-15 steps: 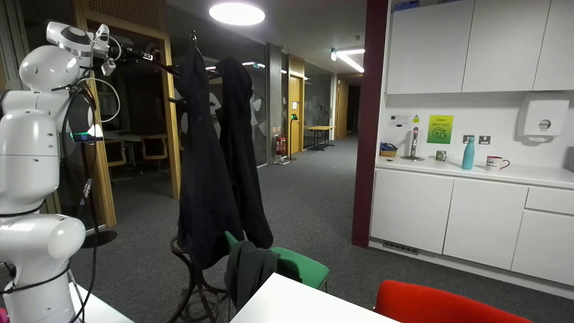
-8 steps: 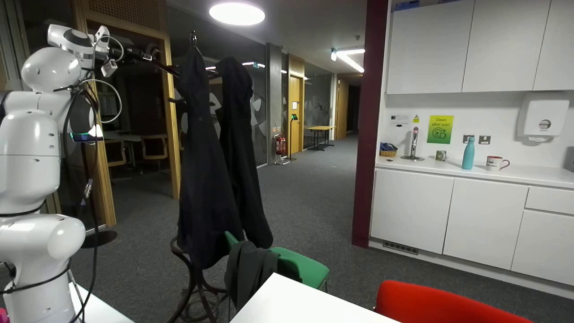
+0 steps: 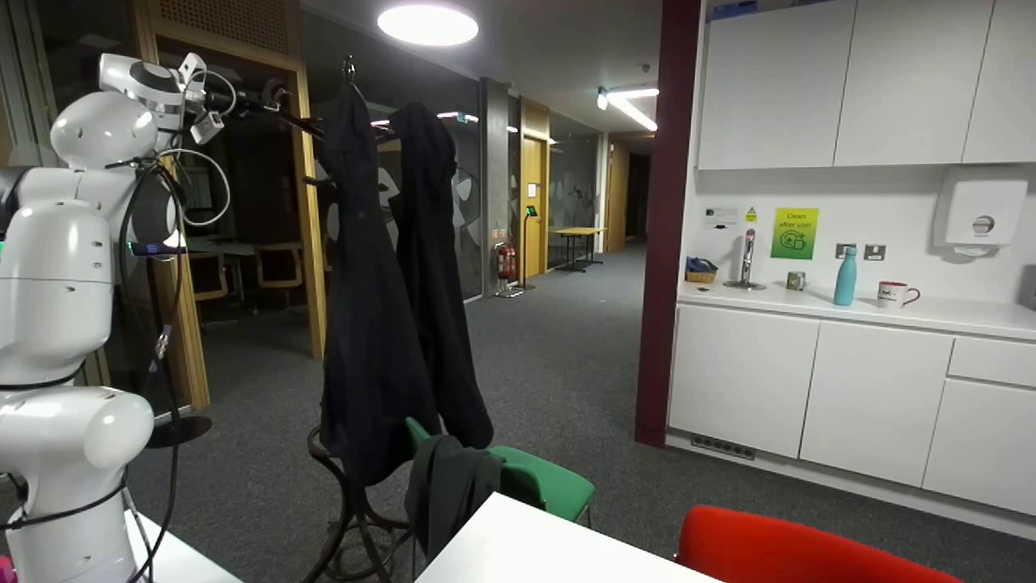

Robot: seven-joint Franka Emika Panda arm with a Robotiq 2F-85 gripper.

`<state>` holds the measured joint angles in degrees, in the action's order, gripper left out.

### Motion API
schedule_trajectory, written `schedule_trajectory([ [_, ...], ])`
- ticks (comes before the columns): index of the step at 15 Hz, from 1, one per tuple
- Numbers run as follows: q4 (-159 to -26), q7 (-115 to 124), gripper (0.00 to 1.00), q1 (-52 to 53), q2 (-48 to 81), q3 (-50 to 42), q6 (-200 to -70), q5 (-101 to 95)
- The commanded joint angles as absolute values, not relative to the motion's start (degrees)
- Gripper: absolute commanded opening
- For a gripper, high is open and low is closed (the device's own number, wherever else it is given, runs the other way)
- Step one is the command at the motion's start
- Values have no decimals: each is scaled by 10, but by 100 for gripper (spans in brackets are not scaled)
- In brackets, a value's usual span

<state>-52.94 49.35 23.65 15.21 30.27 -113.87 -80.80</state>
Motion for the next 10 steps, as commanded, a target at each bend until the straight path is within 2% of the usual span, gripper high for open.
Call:
schedule_trajectory([
  [1, -520, 483, 100, 230, 162, 296, -1201, -831],
  [10, -502, 488, 100, 234, 192, 266, -1293, -894],
])
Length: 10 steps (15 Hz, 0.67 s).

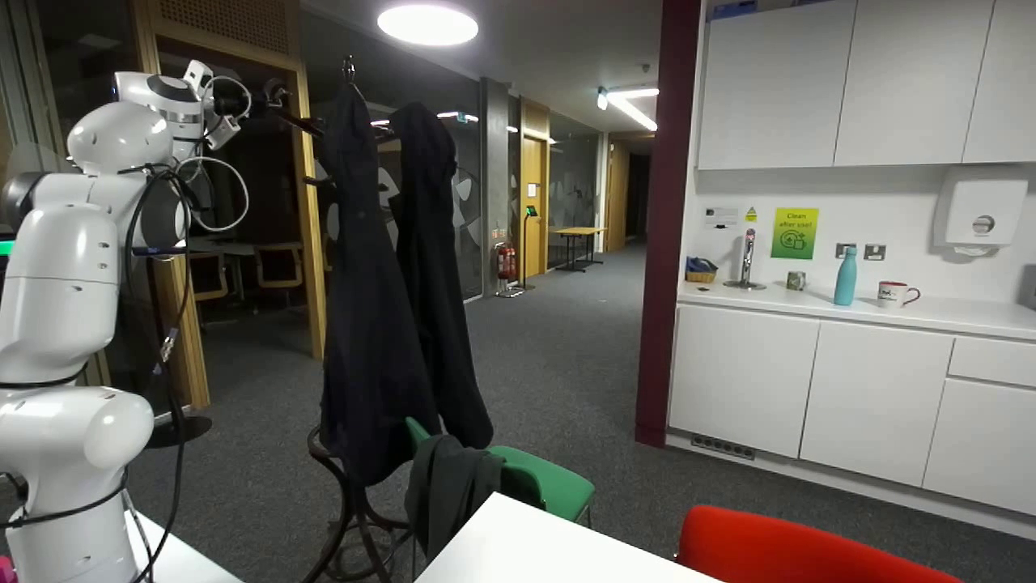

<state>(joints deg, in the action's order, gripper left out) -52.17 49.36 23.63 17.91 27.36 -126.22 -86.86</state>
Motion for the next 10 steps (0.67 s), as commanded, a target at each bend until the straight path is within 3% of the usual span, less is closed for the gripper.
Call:
schedule_trajectory([
  [1, -499, 489, 100, 236, 195, 264, -1295, -896],
  [10, -484, 482, 100, 257, 226, 268, -1314, -903],
])
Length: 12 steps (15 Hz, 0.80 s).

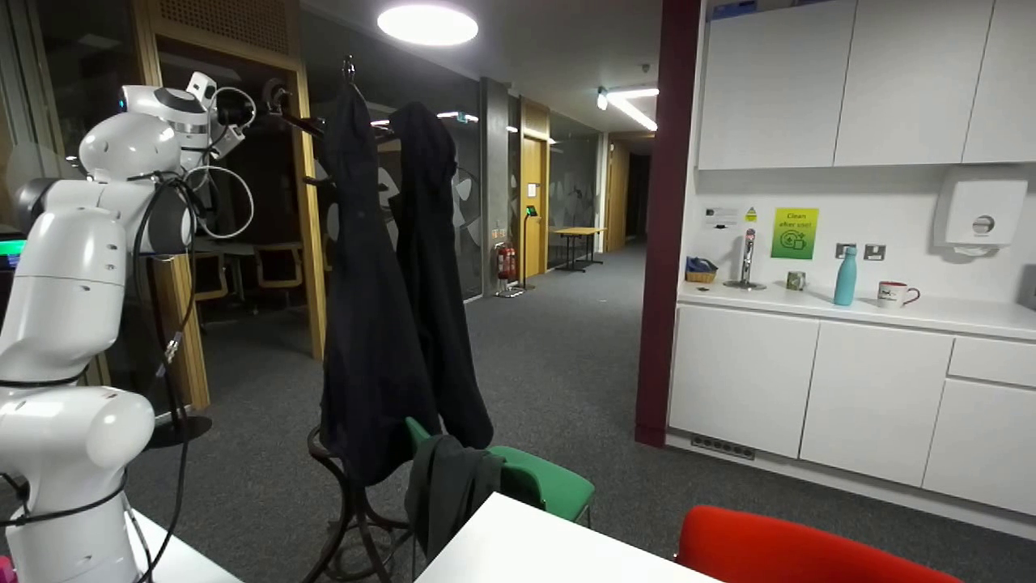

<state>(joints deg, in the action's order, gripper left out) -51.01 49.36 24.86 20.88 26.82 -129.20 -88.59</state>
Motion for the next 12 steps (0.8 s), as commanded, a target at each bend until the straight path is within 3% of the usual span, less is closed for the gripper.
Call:
schedule_trajectory([
  [1, -482, 481, 100, 260, 229, 268, -1315, -905],
  [12, -433, 469, 100, 275, 255, 266, -1318, -932],
])
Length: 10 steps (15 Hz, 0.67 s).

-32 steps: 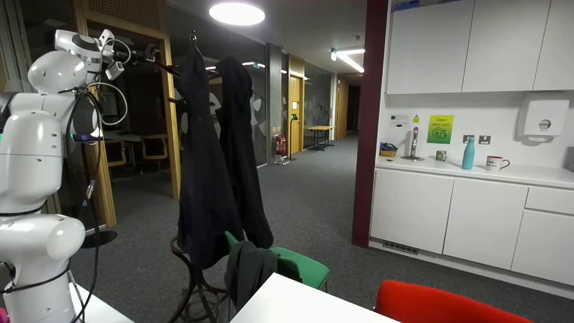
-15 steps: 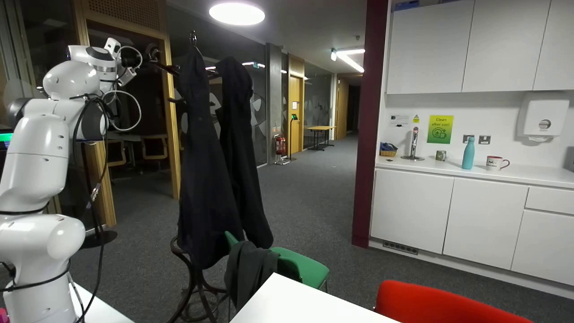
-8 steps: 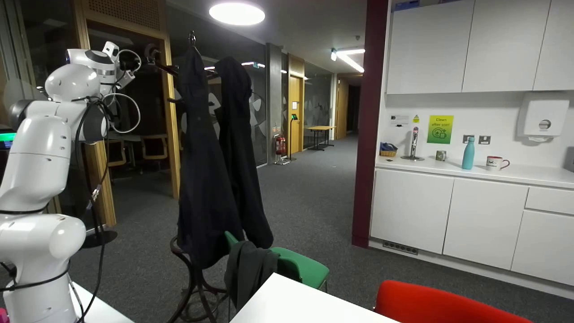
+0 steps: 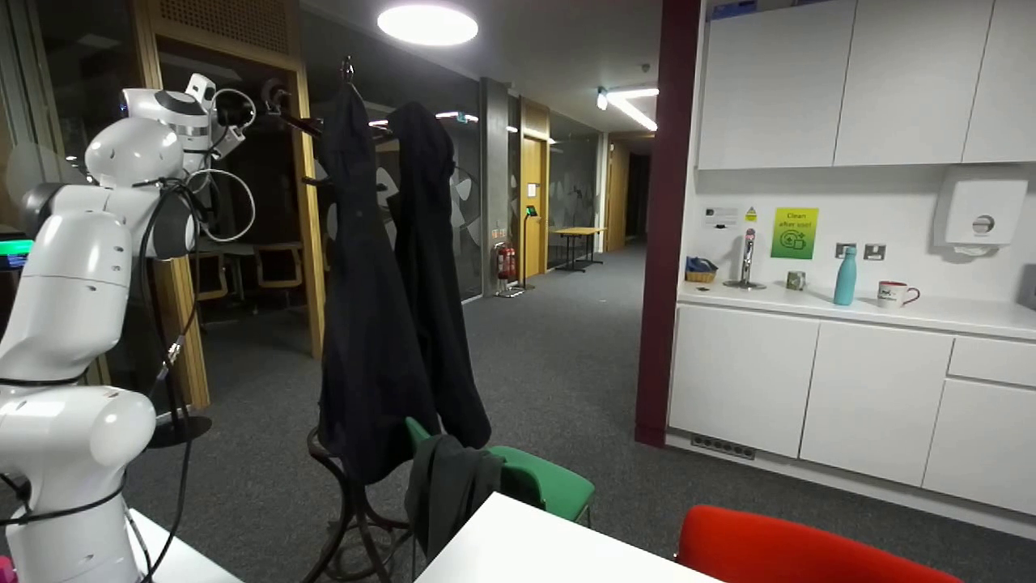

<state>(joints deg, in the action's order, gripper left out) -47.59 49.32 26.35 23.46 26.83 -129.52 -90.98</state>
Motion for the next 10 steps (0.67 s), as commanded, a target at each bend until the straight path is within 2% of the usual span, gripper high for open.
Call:
schedule_trajectory([
  [1, -428, 468, 100, 277, 258, 266, -1319, -936],
  [2, -422, 468, 100, 279, 261, 267, -1320, -940],
  [3, -408, 462, 100, 316, 263, 211, -1332, -912],
  [4, -400, 460, 100, 324, 267, 203, -1335, -911],
  [5, -400, 463, 100, 306, 272, 237, -1334, -935],
  [6, -392, 463, 100, 314, 277, 231, -1334, -935],
  [7, -377, 455, 100, 344, 283, 185, -1342, -907],
  [8, -381, 458, 100, 324, 287, 223, -1336, -929],
  [10, -370, 455, 100, 331, 296, 219, -1338, -928],
])
